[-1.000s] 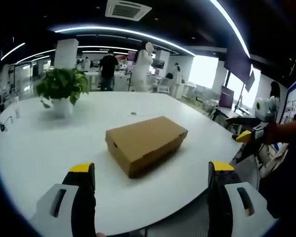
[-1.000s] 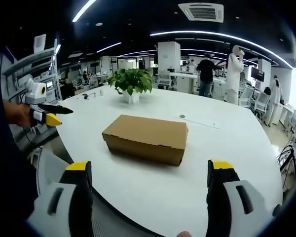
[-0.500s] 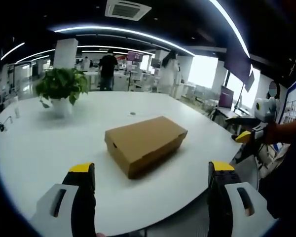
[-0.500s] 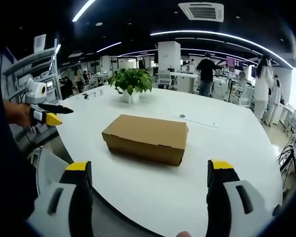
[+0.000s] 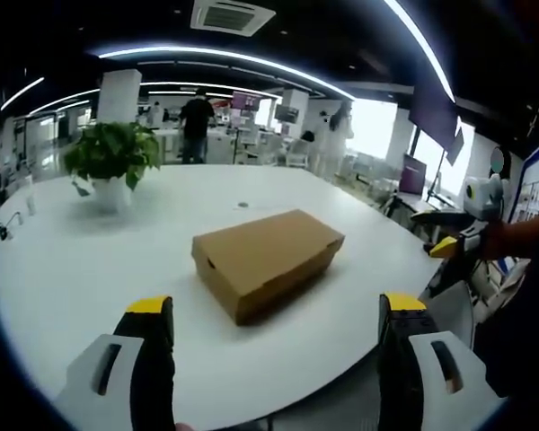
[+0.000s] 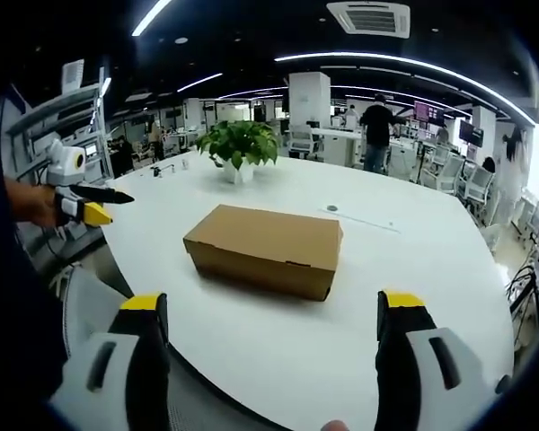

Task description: Operate the shoe box by opening the lid, removing the specified soft item, and placing it in the target area until the item is outside and the box remains undamaged.

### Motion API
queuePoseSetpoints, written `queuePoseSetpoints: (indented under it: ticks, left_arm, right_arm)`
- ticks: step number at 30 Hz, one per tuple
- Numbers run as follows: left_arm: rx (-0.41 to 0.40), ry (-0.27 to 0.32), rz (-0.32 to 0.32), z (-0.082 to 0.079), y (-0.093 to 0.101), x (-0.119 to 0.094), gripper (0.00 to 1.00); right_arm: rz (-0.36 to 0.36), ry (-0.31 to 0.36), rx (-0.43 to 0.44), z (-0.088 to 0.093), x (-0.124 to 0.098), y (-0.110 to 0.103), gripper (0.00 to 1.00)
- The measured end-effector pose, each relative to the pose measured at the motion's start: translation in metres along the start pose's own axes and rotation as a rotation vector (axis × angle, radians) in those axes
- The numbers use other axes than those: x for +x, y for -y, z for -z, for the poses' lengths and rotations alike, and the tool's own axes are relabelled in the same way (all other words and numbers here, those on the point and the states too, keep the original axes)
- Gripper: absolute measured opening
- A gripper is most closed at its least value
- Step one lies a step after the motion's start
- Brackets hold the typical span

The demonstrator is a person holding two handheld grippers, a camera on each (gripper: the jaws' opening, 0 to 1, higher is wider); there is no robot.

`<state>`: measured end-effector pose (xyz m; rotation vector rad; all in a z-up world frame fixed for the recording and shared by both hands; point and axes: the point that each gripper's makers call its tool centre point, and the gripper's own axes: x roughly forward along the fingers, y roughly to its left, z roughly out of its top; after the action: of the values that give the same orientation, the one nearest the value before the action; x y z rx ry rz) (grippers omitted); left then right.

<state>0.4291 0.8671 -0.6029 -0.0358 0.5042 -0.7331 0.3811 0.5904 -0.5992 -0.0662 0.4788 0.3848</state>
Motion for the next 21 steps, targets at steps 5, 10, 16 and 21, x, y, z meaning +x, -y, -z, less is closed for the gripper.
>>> queuePoseSetpoints:
  ticks: [5,10,16,21]
  left_arm:
    - [0.006,-0.003,-0.009,-0.003,-0.01,0.003,0.96]
    - [0.012,-0.008,-0.016,-0.008,-0.022,0.011,0.96]
    - [0.015,-0.016,-0.017,-0.016,-0.034,0.028,0.96]
    - [0.027,-0.024,-0.007,-0.02,-0.041,0.045,0.96]
  right_arm:
    - [-0.016,-0.002,-0.022,-0.008,0.01,0.003,0.92]
    - [-0.028,0.0,-0.039,-0.016,0.023,0.008,0.91]
    - [-0.048,-0.011,-0.053,-0.021,0.044,0.012,0.91]
    - [-0.06,-0.012,-0.068,-0.028,0.061,0.016,0.91]
